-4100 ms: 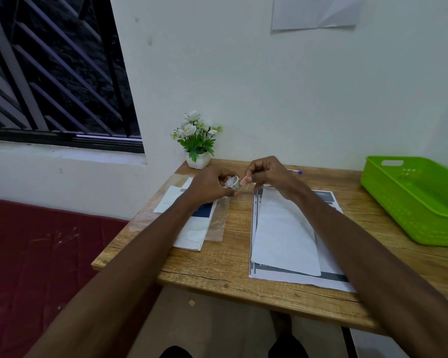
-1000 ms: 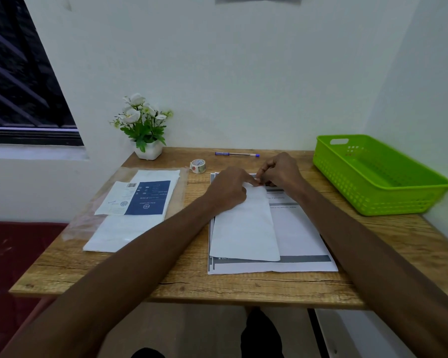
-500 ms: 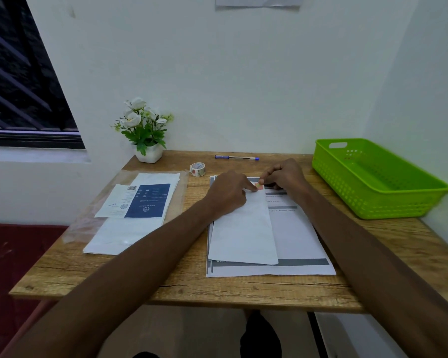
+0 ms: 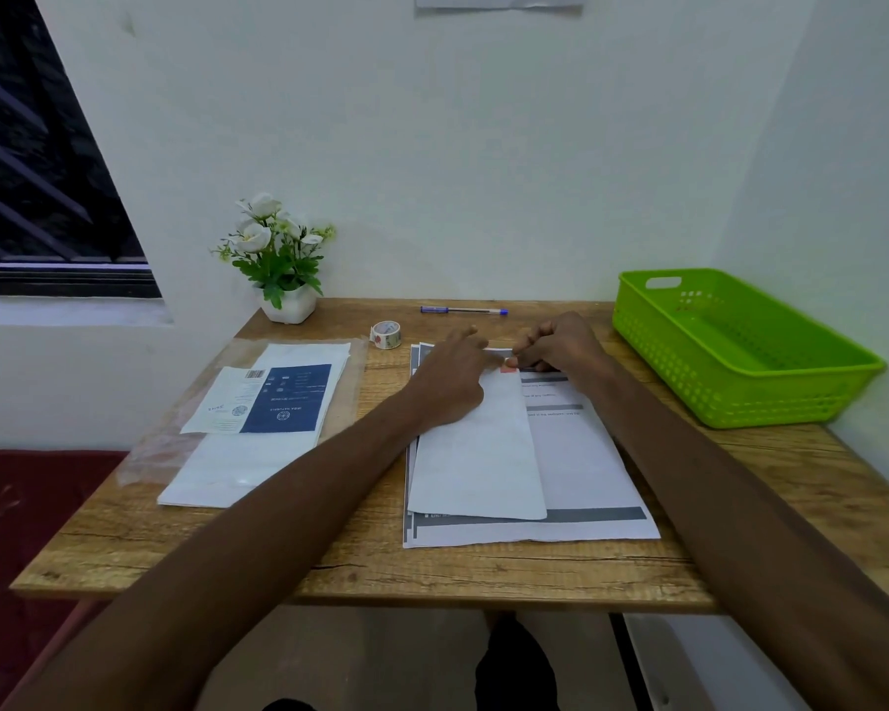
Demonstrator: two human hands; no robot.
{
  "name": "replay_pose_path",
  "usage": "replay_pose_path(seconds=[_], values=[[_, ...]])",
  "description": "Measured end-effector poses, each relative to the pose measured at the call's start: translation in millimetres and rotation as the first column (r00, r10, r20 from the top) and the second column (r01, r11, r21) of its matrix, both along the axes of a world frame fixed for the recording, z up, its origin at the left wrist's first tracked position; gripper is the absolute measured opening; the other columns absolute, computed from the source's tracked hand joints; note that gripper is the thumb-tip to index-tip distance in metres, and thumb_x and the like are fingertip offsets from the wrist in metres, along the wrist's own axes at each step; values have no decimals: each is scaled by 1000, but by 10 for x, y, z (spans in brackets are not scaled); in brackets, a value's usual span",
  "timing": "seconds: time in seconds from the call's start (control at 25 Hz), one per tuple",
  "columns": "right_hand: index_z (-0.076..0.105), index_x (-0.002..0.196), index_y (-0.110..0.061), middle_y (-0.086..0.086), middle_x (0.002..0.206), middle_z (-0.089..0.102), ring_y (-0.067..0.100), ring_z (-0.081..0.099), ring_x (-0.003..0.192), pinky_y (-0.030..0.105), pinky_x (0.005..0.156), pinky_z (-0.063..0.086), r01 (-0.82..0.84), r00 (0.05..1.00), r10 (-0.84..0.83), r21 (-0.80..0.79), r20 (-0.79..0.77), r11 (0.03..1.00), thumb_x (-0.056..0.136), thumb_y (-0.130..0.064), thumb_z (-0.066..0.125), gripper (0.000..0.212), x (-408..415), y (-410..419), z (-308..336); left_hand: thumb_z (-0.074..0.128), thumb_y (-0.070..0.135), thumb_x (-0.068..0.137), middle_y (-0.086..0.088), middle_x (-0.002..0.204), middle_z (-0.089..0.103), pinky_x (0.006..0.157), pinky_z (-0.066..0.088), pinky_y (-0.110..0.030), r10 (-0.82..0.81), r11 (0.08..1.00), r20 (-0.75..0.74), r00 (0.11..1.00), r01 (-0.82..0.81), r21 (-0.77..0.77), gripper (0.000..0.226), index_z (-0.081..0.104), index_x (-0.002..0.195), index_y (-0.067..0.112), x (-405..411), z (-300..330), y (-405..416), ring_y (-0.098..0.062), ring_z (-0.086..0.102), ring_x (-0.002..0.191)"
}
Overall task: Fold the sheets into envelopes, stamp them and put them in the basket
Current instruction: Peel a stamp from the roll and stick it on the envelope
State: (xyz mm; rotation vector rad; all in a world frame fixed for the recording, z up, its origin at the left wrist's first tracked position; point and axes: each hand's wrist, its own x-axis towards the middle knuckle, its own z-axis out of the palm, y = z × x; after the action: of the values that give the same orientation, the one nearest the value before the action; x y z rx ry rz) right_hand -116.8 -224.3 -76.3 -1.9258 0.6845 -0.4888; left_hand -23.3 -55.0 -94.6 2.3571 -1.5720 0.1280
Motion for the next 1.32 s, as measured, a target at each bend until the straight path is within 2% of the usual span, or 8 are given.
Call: replay_pose_path(seconds=[0.2, 0.32, 0.48, 0.56, 0.72, 0.92, 1.16, 1.32], values=[[77, 87, 6, 12, 69, 70, 10, 60, 54, 19, 55, 49, -106, 991, 108, 31, -85, 994, 59, 1, 93, 33, -42, -48, 93, 50, 0, 82, -6, 132, 62, 83, 46, -36, 33, 997, -41, 999, -29, 75, 68, 56, 145, 24, 1, -3, -6, -28, 52, 125], [76, 93, 8, 18, 79, 71, 19, 62, 66, 21, 61, 53, -142, 982, 147, 52, -122, 989, 62, 8, 89, 33, -33, -71, 127, 47, 0, 86, -9, 138, 60, 90, 51, -44, 26, 992, -6, 1000, -25, 125, 66, 52, 148, 23, -7, 7, 0, -31, 57, 118], [76, 98, 6, 25, 99, 75, 29, 68, 88, 41, 94, 55, -178, 965, 178, 21, -191, 984, 62, 6, 90, 39, -39, -105, 163, 46, -4, 88, -13, 139, 58, 96, 51, -46, 4, 987, -56, 998, 5, 158, 62, 52, 146, 16, -16, 38, -5, -32, 56, 120], [77, 98, 3, 25, 103, 75, 28, 68, 91, 43, 98, 53, -196, 960, 197, 25, -199, 980, 60, 2, 93, 41, -60, -100, 171, 47, -2, 87, -10, 140, 58, 101, 48, -44, 31, 993, -77, 997, -22, 112, 59, 56, 144, 16, 3, 55, 38, -29, 54, 126], [77, 84, -9, 5, 78, 72, 15, 58, 74, 30, 73, 47, -230, 951, 217, -35, -220, 973, 53, -20, 100, 40, -81, -57, 172, 51, 11, 96, -4, 139, 64, 108, 43, -37, 181, 967, -88, 980, -193, -167, 43, 65, 136, 19, 124, 132, 214, -24, 54, 130], [63, 72, -17, -9, 58, 60, 4, 48, 51, 19, 50, 37, -322, 920, 272, -149, -283, 935, 51, -22, 101, 43, -4, 48, 168, 64, 33, 97, -1, 122, 72, 101, 49, -40, 289, 918, -183, 940, -326, -224, 29, 75, 118, 16, 295, 254, 364, -19, 62, 114], [66, 72, -11, -5, 62, 64, 7, 49, 55, 20, 52, 38, -335, 932, 317, -90, -174, 938, 53, -3, 97, 37, 7, -9, 99, 75, 37, 90, 1, 91, 71, 80, 50, -36, 245, 915, -331, 911, -330, -230, 24, 76, 85, 14, 321, 227, 360, -15, 63, 92], [68, 66, -10, -7, 55, 65, 1, 53, 48, 14, 49, 42, -296, 953, 293, -32, -78, 955, 57, 6, 92, 31, 11, -21, 55, 76, 47, 86, -5, 83, 71, 71, 47, -40, 262, 899, -348, 900, -359, -252, 38, 74, 80, 10, 385, 211, 377, -20, 64, 85]])
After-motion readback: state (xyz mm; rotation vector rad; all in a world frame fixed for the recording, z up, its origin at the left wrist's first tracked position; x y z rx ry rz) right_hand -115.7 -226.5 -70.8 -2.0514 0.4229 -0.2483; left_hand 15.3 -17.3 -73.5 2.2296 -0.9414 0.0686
